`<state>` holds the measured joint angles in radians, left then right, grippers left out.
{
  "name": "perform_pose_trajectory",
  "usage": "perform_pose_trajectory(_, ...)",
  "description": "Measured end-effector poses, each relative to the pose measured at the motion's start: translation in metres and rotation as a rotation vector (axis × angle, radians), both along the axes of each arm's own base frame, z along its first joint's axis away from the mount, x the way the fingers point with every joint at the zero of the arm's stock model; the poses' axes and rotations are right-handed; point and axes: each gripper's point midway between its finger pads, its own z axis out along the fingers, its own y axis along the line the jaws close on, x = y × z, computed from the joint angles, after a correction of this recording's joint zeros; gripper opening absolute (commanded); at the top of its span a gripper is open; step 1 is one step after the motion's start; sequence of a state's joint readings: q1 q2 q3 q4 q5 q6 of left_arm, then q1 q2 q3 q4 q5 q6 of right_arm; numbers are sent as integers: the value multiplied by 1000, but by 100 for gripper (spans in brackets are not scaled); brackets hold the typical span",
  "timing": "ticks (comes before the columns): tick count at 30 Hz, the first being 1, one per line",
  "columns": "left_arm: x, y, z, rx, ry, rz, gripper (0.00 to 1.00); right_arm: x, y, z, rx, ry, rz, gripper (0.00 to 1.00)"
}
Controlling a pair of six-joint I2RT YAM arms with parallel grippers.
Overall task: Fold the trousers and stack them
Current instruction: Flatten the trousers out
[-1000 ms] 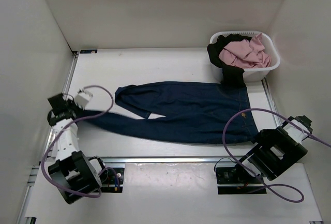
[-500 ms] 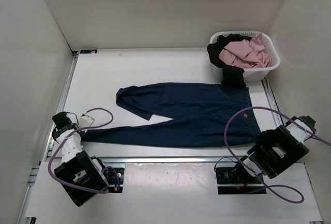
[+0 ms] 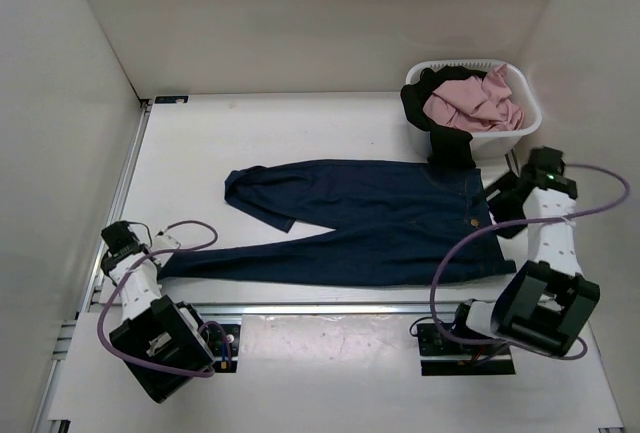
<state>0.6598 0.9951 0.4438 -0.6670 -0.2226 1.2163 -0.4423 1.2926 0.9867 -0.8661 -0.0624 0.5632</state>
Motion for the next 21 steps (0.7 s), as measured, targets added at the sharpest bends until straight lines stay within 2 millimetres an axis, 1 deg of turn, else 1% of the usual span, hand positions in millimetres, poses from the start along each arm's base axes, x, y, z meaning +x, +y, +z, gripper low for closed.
perform_pose_trajectory(1, -1, 1, 1, 5, 6, -9, 14, 12, 13, 12, -41, -38, 74, 78)
perform_pose_trajectory(2, -1, 2, 2, 12, 13, -25, 14, 18, 29, 20, -63, -63, 139, 78)
perform_pose_trajectory(4, -1, 5, 5, 27, 28, -59, 16, 18, 57, 25, -87, -78, 242, 78)
perform_pose_trajectory(6, -1, 9, 11, 58, 51, -111, 19, 13, 82, 23, -104, -59, 331, 78)
perform_pose_trajectory(9, -7, 14, 16, 121, 108, -186, 22, -2, 104, 11, -135, -6, 422, 78)
perform_pose_trajectory(12, -25, 11, 4, 142, 214, -255, 23, -20, 119, -1, -164, 32, 507, 70)
perform_pose_trajectory(13, -31, 9, 0, 141, 249, -276, 26, -24, 126, -4, -169, 34, 539, 64)
perform_pose_trajectory(14, -37, 7, -4, 138, 289, -300, 29, -28, 134, -6, -174, 31, 580, 61)
perform_pose_trajectory(15, -41, 6, -6, 139, 320, -319, 33, -31, 146, -8, -169, 24, 630, 54)
perform_pose_trajectory(16, -45, 7, -5, 148, 351, -336, 38, -35, 160, -10, -160, 14, 685, 41)
perform_pose_trajectory(18, -48, 10, -2, 174, 387, -358, 45, -39, 184, -15, -153, 1, 778, 25)
perform_pose_trajectory(19, -50, 11, 1, 187, 404, -366, 47, -42, 198, -20, -148, 2, 823, 15)
perform_pose_trajectory(21, -53, 12, 5, 204, 428, -377, 51, -48, 224, -32, -141, 18, 916, 8)
